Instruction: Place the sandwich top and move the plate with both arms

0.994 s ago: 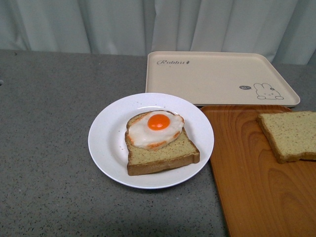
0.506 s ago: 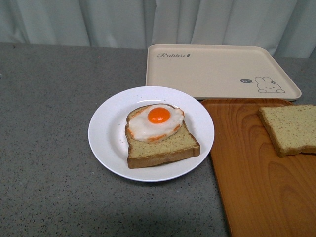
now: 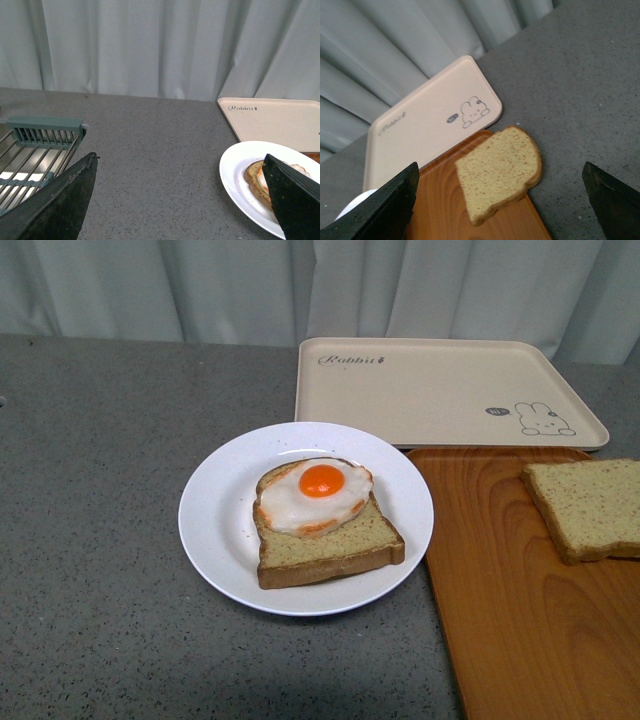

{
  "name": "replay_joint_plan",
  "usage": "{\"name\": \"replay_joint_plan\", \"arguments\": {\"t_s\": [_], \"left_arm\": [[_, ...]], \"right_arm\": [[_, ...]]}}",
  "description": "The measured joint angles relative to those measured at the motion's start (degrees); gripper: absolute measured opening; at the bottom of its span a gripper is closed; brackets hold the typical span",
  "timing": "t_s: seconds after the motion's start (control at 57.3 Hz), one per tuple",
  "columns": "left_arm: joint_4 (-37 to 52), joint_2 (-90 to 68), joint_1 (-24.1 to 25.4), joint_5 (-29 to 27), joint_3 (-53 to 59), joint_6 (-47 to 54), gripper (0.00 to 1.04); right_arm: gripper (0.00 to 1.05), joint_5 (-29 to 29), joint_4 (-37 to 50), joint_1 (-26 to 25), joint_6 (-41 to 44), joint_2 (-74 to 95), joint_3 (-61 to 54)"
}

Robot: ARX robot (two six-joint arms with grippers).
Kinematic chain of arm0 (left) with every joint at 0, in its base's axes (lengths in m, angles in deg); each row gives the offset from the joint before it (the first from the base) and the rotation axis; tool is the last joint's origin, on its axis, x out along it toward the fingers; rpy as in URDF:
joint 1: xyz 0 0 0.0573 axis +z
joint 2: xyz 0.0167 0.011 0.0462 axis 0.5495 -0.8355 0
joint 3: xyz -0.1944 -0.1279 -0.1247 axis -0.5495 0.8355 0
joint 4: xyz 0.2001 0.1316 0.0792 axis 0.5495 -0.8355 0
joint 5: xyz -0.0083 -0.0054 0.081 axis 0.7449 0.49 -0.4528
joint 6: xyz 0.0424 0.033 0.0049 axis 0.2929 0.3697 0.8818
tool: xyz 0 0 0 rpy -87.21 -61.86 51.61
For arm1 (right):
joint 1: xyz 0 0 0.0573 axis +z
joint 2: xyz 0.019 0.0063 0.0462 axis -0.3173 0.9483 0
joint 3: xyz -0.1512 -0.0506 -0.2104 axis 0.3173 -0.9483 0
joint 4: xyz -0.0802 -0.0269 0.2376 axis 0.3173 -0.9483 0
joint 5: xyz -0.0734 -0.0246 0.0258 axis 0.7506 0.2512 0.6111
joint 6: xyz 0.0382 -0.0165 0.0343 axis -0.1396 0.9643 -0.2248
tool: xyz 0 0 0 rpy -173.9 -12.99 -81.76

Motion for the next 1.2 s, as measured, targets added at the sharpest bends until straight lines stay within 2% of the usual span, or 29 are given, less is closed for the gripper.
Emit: {"name": "replay_joint_plan", "arguments": {"t_s": [0.244,0.488,0.802,1.203], "left_arm": [[0.0,0.0,0.0,0.0,0.0,0.0,0.98],[0.0,0.0,0.0,0.0,0.0,0.0,0.98],[0.0,0.0,0.0,0.0,0.0,0.0,0.98],[0.0,0.0,0.0,0.0,0.0,0.0,0.98]], "right_arm": [[0.96,-0.1,-4.8,-4.6,4.3,19.7,10.8],[0.96,1.1,-7.9,-7.5,7.3,29.1,15.2],[0.96,1.5,-10.4,-5.7,5.2,34.5,16.6],[0.96,1.9,-8.6,-3.4,-0.2,38.1,16.6]]}}
